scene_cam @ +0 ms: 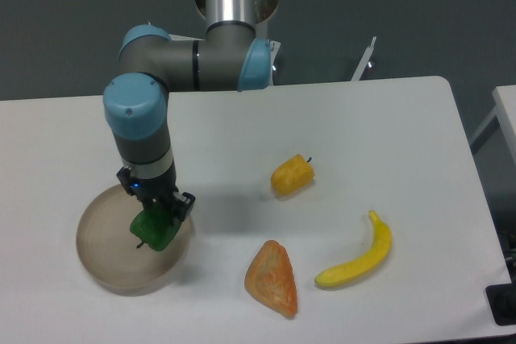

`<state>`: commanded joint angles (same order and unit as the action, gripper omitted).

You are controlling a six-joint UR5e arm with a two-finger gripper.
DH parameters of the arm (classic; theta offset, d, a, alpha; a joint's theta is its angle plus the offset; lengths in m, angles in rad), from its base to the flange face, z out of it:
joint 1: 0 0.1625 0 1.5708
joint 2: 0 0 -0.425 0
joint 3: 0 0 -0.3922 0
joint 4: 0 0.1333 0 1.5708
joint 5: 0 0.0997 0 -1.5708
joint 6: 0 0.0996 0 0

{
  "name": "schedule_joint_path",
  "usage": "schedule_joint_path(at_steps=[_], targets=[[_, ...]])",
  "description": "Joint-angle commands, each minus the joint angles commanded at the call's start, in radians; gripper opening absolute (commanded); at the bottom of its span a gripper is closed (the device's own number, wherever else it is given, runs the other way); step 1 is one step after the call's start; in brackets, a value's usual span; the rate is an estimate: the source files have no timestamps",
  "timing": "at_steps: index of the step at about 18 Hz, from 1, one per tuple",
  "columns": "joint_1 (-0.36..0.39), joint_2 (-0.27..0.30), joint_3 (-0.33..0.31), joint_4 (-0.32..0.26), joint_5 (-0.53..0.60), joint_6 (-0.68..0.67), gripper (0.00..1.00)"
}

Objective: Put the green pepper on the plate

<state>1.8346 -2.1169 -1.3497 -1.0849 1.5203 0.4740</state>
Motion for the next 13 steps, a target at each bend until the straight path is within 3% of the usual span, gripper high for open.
schedule_joint_path(at_steps=[2,13], targets=[[-0.002,-0.006,-0.020,0.040,-0.023,-0.008,0.24],[-0.014,-0.034,-0.026,0.045,-0.032,-0.025,0.24]])
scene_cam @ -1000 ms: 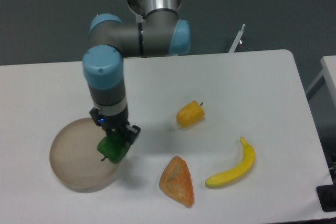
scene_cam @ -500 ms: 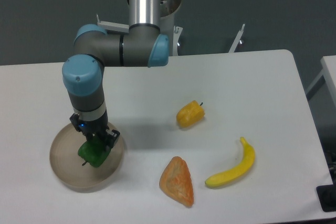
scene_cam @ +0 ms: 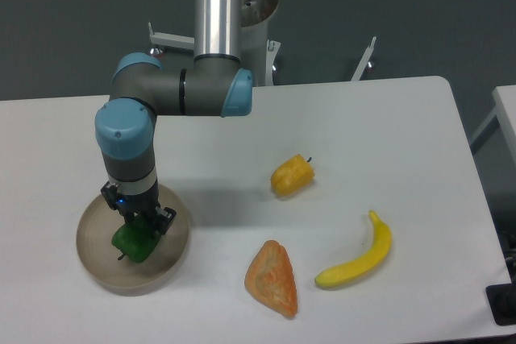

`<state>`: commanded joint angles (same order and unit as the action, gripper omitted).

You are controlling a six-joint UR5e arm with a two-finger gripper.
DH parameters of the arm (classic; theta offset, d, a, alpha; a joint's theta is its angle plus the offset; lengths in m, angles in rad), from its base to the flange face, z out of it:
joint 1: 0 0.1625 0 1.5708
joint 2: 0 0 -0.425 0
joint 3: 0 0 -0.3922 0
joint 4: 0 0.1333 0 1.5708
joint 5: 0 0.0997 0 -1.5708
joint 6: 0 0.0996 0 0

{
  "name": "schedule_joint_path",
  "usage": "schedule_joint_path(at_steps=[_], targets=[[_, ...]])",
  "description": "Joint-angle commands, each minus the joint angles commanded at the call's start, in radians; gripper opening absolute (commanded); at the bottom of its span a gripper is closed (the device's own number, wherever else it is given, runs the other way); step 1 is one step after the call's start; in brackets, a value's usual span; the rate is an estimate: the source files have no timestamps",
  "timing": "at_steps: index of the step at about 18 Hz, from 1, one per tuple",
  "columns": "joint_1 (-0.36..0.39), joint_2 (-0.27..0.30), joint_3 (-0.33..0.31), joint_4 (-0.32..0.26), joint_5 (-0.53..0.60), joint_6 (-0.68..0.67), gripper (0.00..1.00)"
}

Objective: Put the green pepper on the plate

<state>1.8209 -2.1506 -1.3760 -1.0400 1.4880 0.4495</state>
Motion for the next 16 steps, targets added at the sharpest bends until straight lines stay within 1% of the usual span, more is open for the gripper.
schedule_joint_path(at_steps=[16], targets=[[-0.005,-0.006,-0.011,-0.003,-0.002,-0.003,0.25]])
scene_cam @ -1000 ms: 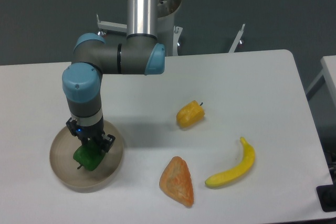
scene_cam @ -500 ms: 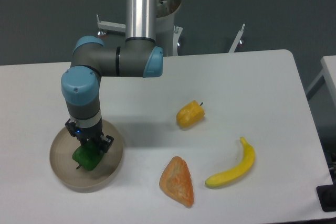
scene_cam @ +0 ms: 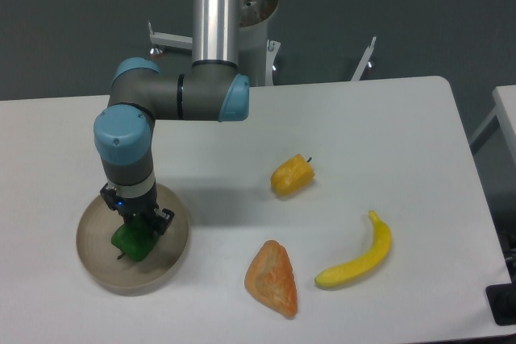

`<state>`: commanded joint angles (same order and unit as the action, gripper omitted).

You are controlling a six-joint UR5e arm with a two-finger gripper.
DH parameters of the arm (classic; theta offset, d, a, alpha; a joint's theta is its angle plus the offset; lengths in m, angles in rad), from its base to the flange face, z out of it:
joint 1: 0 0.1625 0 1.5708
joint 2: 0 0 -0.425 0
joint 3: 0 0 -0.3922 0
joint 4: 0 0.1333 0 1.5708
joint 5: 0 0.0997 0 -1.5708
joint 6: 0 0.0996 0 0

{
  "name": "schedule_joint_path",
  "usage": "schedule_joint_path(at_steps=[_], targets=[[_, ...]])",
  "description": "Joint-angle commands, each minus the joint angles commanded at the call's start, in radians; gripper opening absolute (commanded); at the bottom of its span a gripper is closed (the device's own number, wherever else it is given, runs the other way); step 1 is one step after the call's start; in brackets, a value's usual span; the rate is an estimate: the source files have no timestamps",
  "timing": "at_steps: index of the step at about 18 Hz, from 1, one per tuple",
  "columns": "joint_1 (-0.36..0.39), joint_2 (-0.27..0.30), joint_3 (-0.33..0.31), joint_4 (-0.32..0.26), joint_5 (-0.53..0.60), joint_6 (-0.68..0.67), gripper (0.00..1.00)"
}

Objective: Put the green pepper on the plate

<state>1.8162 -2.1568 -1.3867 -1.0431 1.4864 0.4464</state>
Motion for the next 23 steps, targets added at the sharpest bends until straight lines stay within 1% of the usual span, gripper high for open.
schedule_joint_path(at_steps=[3,4,5,7,8,17,20,21,23], targets=[[0.000,0.006,0.000,-0.002,-0.002,0.002,0.28],[0.000,0.009,0.000,-0.002,-0.003,0.002,0.33],[0.000,0.009,0.000,-0.002,-0.002,0.002,0.35],[0.000,0.008,0.000,-0.002,-0.002,0.002,0.35],[0.000,0.006,0.000,-0.002,-0.002,0.002,0.37],[-0.002,-0.002,0.000,-0.002,0.002,0.002,0.37],[-0.002,-0.002,0.000,-0.002,0.000,0.002,0.39],[-0.002,-0.003,-0.002,-0.002,0.000,0.002,0.42],[-0.002,-0.002,-0.002,-0.002,0.000,0.002,0.60]])
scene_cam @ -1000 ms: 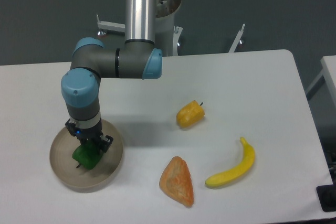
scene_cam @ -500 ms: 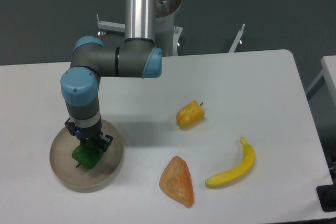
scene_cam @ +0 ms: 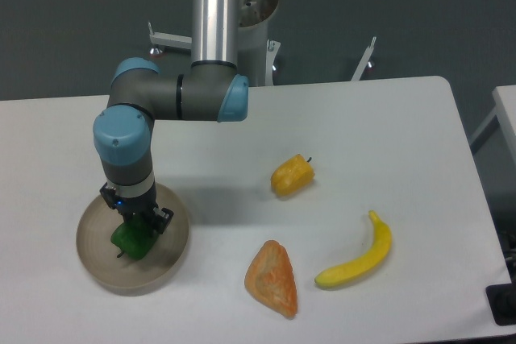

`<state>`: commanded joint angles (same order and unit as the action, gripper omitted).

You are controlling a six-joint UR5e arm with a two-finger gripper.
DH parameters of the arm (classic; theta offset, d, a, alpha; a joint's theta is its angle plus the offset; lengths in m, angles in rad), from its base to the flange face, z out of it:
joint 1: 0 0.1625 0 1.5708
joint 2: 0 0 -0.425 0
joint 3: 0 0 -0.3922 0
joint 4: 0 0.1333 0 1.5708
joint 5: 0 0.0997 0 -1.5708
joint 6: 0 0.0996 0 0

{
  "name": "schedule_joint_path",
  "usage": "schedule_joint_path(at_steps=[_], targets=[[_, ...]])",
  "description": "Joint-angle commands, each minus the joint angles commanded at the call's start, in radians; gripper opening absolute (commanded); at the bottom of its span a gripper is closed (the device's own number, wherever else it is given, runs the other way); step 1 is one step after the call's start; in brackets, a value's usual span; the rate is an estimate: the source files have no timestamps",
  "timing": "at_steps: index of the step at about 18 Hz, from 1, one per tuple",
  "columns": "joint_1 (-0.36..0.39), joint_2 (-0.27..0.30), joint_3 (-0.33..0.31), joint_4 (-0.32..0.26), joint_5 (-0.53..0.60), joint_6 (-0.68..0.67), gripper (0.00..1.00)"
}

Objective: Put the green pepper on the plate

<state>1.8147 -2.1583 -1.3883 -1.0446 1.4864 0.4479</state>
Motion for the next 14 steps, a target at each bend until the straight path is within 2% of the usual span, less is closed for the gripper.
schedule_joint_path(at_steps=[3,5,8,11,14], targets=[[0.002,0.003,0.000,-0.002,0.002,0.000,0.83],[0.002,0.006,0.000,-0.002,0.003,0.000,0.92],[0.003,0.021,0.000,-0.011,0.006,0.003,0.96],[0.011,0.064,-0.038,-0.014,0.012,0.021,0.98],[0.058,0.123,-0.058,-0.064,0.014,0.070,0.98]])
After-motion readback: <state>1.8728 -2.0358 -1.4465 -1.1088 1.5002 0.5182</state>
